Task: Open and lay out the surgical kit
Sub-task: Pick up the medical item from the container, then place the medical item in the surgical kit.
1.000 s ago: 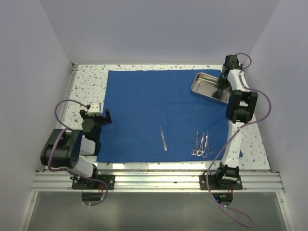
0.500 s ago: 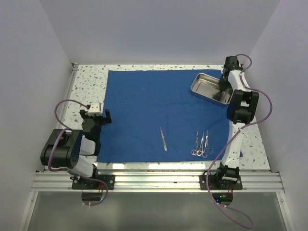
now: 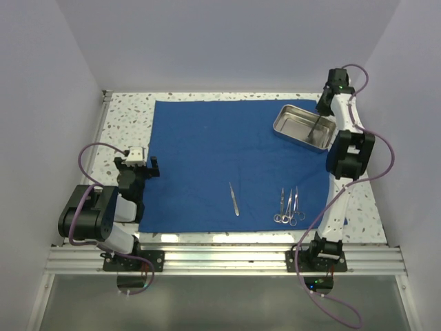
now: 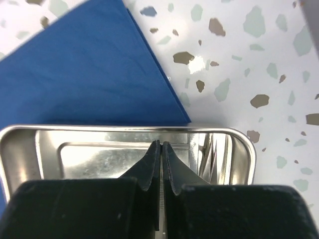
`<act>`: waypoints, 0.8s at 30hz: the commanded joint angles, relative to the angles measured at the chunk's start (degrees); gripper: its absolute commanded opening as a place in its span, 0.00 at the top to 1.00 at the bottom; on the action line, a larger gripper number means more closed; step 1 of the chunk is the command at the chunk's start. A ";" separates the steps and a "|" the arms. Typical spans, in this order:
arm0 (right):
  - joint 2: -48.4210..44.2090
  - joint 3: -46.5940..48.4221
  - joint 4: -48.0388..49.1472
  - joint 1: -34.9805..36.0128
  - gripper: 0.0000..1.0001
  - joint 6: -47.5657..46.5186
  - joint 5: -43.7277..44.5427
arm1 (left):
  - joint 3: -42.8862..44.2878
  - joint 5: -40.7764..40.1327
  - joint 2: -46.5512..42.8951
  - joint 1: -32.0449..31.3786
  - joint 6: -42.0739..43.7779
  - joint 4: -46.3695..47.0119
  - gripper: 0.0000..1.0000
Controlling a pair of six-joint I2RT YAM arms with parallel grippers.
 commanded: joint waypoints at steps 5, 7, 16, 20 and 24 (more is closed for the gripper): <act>-10.55 1.74 -0.56 0.56 1.00 1.78 -2.72 | 0.94 -0.90 -1.09 -0.18 0.52 4.00 0.00; -13.35 -0.19 -0.21 1.61 1.00 2.30 -5.00 | 0.85 -0.90 -1.09 -0.26 0.52 4.44 0.00; -24.26 -14.42 1.72 13.82 1.00 3.53 -10.36 | 0.76 -1.08 -0.65 -0.18 0.69 5.49 0.00; -27.08 -20.66 0.67 20.06 1.00 4.06 -9.58 | 0.76 -0.99 -0.82 -0.26 0.69 4.97 0.00; -31.37 -30.40 2.33 24.54 1.00 6.69 -10.01 | 0.85 -0.99 -1.00 -0.26 0.60 4.35 0.00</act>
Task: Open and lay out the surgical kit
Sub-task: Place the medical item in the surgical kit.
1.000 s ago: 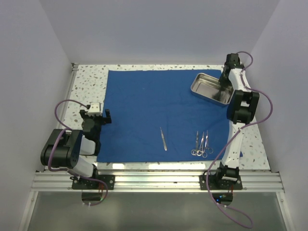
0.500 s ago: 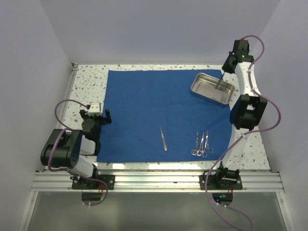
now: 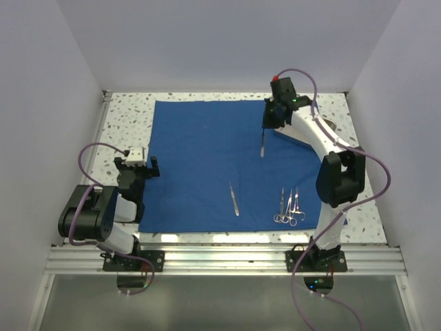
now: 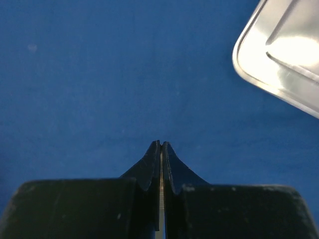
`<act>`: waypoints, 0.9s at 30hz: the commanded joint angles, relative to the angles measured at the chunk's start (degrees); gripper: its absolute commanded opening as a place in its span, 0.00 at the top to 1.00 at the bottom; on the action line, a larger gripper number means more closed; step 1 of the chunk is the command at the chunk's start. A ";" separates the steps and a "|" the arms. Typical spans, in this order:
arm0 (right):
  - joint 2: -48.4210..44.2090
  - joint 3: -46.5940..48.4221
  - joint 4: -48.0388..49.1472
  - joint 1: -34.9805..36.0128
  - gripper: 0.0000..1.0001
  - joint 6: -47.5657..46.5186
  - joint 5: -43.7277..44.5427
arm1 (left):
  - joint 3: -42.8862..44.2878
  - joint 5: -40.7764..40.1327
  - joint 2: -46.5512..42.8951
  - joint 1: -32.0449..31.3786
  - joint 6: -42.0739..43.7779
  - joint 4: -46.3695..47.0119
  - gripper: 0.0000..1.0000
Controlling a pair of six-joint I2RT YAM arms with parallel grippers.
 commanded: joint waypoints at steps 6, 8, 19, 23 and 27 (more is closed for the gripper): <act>-10.05 -17.35 1.14 5.71 1.00 6.34 -1.34 | 0.94 -0.99 -1.26 -0.26 0.52 3.80 0.00; -12.86 -20.09 1.05 7.12 1.00 7.14 -1.26 | 0.94 -1.08 -1.17 -0.18 0.52 3.80 0.00; -19.55 -34.60 5.62 20.39 1.00 21.19 2.34 | 0.76 -1.08 -0.56 -0.26 0.69 5.38 0.00; -18.24 -38.55 9.65 23.38 1.00 23.31 5.07 | 0.76 -1.08 -0.65 -0.26 0.61 5.21 0.00; -16.13 -42.25 13.17 23.38 1.00 26.21 6.04 | 0.76 -1.17 -1.00 -0.35 0.61 4.42 0.00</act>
